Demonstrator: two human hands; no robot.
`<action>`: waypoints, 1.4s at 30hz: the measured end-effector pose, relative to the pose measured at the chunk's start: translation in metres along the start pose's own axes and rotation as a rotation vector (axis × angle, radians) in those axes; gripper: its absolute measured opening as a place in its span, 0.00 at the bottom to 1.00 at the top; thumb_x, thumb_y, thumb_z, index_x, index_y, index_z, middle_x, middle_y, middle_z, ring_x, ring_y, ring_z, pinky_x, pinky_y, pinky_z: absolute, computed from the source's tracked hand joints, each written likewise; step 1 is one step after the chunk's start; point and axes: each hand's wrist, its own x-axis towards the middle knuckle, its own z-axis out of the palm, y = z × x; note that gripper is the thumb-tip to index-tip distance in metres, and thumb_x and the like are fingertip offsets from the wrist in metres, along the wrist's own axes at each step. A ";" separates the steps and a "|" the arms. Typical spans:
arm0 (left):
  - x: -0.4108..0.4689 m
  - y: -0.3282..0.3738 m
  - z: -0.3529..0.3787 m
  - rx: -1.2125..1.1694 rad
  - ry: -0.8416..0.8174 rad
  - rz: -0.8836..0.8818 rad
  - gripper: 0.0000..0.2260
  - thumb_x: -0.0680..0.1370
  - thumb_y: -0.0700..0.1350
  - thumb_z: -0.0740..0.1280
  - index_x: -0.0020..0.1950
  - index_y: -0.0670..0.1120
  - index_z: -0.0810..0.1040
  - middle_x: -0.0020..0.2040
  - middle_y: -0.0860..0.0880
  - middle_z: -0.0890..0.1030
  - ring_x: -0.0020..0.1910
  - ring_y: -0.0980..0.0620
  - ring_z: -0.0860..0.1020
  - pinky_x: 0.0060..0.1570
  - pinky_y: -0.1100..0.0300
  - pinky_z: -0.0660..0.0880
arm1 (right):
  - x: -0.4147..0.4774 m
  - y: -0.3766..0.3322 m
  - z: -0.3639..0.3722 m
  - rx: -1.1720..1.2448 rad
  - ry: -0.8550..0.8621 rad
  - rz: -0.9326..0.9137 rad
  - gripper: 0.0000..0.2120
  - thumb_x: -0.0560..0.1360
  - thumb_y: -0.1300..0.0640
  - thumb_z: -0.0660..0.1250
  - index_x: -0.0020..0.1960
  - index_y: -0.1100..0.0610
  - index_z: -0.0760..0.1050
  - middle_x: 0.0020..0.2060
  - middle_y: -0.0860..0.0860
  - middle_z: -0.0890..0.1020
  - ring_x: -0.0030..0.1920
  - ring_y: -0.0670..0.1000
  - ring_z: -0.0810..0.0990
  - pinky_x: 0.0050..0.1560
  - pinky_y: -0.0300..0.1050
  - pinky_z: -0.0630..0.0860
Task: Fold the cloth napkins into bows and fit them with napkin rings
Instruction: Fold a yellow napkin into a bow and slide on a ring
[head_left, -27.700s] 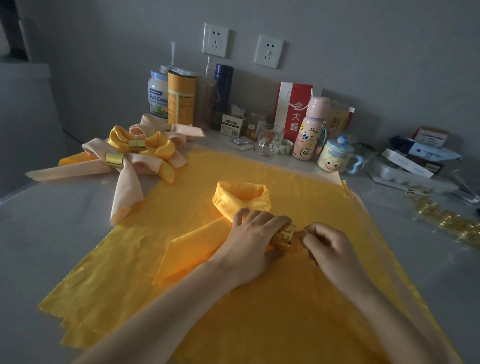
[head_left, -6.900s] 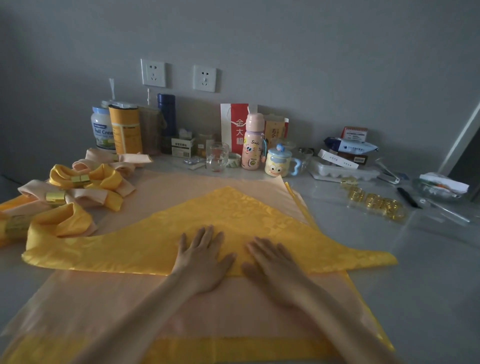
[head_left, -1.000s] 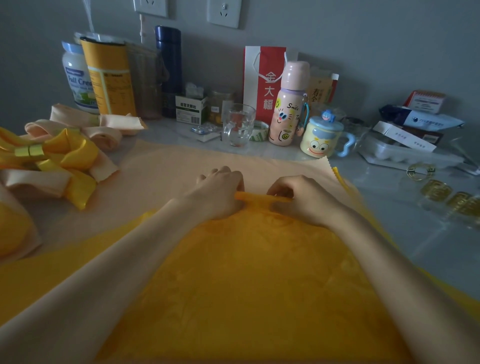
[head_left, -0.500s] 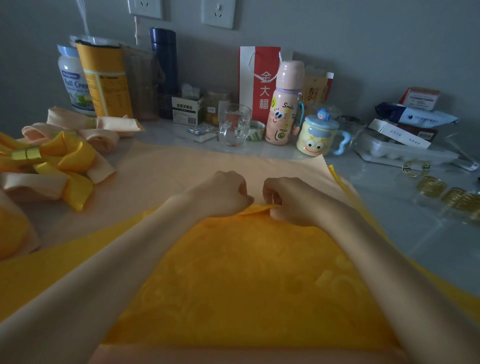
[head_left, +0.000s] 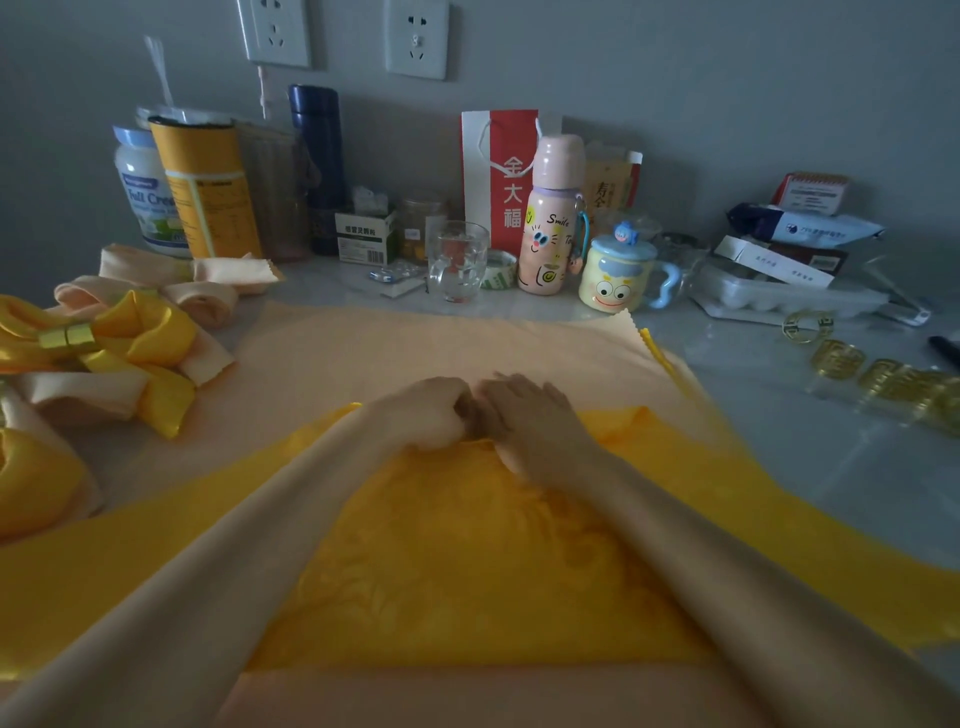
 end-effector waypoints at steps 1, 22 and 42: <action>-0.001 0.000 -0.001 -0.036 -0.005 0.000 0.10 0.79 0.45 0.63 0.57 0.42 0.74 0.54 0.46 0.75 0.50 0.49 0.72 0.44 0.60 0.67 | -0.001 0.006 -0.002 -0.038 -0.042 0.042 0.22 0.83 0.49 0.45 0.74 0.54 0.56 0.76 0.53 0.55 0.76 0.53 0.51 0.72 0.53 0.47; -0.025 0.008 0.009 0.185 0.379 0.021 0.13 0.78 0.48 0.63 0.62 0.51 0.74 0.64 0.48 0.69 0.65 0.46 0.62 0.63 0.53 0.58 | -0.042 0.030 -0.036 0.191 0.240 0.031 0.08 0.74 0.60 0.65 0.53 0.55 0.78 0.50 0.50 0.78 0.53 0.52 0.76 0.58 0.51 0.71; -0.033 0.000 0.005 -0.024 -0.049 -0.028 0.12 0.77 0.51 0.66 0.57 0.49 0.71 0.58 0.46 0.71 0.58 0.45 0.72 0.51 0.57 0.69 | -0.052 -0.012 -0.029 -0.045 0.046 -0.061 0.19 0.82 0.54 0.50 0.71 0.56 0.64 0.70 0.54 0.68 0.70 0.54 0.65 0.69 0.48 0.61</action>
